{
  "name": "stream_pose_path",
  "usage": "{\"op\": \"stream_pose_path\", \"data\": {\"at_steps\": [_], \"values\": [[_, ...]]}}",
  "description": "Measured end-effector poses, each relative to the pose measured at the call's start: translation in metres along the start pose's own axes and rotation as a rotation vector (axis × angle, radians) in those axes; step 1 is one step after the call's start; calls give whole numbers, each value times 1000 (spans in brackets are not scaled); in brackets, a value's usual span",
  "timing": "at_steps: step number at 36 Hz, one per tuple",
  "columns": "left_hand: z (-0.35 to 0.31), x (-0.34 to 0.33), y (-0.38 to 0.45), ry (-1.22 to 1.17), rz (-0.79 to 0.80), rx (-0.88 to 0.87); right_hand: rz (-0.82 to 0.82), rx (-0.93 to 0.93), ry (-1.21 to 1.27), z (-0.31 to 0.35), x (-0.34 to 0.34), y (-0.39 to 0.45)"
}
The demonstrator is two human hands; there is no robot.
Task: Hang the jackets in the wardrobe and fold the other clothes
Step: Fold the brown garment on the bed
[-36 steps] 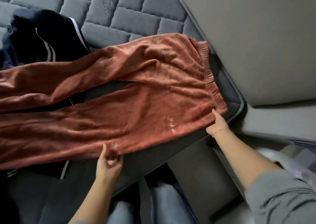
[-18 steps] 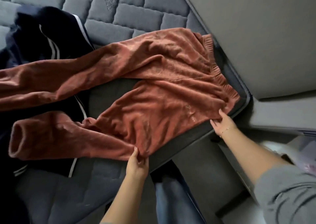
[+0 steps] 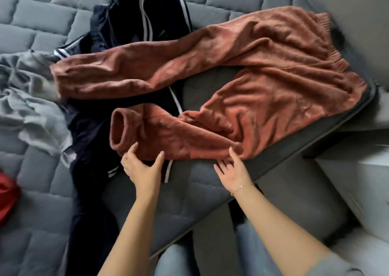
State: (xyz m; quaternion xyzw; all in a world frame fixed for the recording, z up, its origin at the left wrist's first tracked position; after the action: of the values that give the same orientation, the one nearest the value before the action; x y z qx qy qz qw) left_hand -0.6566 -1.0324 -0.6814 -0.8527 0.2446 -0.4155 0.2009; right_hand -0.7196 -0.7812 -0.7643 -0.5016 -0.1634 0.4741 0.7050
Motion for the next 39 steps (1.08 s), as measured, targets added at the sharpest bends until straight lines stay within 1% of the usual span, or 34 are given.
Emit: {"op": "stream_pose_path", "data": {"at_steps": [1, 2, 4, 5, 9, 11, 13, 14, 17, 19, 20, 22, 24, 27, 29, 30, 31, 32, 34, 35, 36, 39], "values": [[-7, 13, 7, 59, -23, -75, 9, -8, 40, -18, -9, -6], [-11, 24, 16, 90, -52, -104, 19, -9, 69, -33, -18, -10], [-15, 45, 40, 149, -106, -94, 41, -1, 101, -58, -39, -17], [-16, 50, 54, 197, -104, -89, 47, 6, 111, -68, -50, -19], [-17, 47, 94, 421, 18, -85, 18, 45, 139, -80, -89, -21], [-18, 49, 99, 358, 39, -125, -10, 77, 112, -77, -97, -21], [-17, 59, 96, 160, 68, -162, -31, 113, 57, -72, -97, -22], [-13, 66, 93, 68, 98, -153, -39, 132, 30, -70, -95, -24], [16, 95, 74, -183, 145, -55, -68, 154, -47, -72, -77, -39], [47, 125, 54, -313, 120, -12, -108, 141, -109, -82, -55, -54], [67, 139, 45, -341, 104, 3, -131, 137, -141, -89, -43, -62], [110, 161, 26, -324, 110, 40, -157, 127, -189, -104, -20, -77], [156, 171, 9, -279, 146, 129, -160, 95, -243, -122, 0, -88], [213, 165, -6, -177, 257, 304, -125, 36, -253, -149, 22, -95], [230, 154, -6, -113, 331, 405, -76, 7, -214, -164, 27, -95], [230, 149, -3, -61, 345, 397, -60, -2, -207, -169, 29, -94], [224, 145, 1, 6, 340, 342, -50, -3, -208, -173, 31, -93], [215, 143, 7, 81, 308, 263, -42, 6, -215, -174, 32, -92], [190, 141, 17, 199, 180, 98, -35, 26, -231, -176, 35, -89], [179, 138, 21, 252, 141, 27, -34, 35, -237, -176, 37, -89], [170, 131, 24, 322, 134, -29, -34, 40, -239, -176, 38, -89], [158, 108, 33, 606, 184, -156, -32, 54, -263, -177, 41, -90]]}}
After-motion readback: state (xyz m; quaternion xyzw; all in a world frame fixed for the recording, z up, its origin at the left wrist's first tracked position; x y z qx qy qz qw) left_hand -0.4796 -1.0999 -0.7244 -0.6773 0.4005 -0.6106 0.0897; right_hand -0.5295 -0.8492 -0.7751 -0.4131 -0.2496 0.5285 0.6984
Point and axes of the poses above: each hand's wrist, its own y-axis towards the middle knuckle, its own x-axis out of the back of the hand, z = x × y, the point moved 8 cm from there along y, towards the middle knuckle, and after that the axes turned 14 degrees about x, right-handed, at the moved point
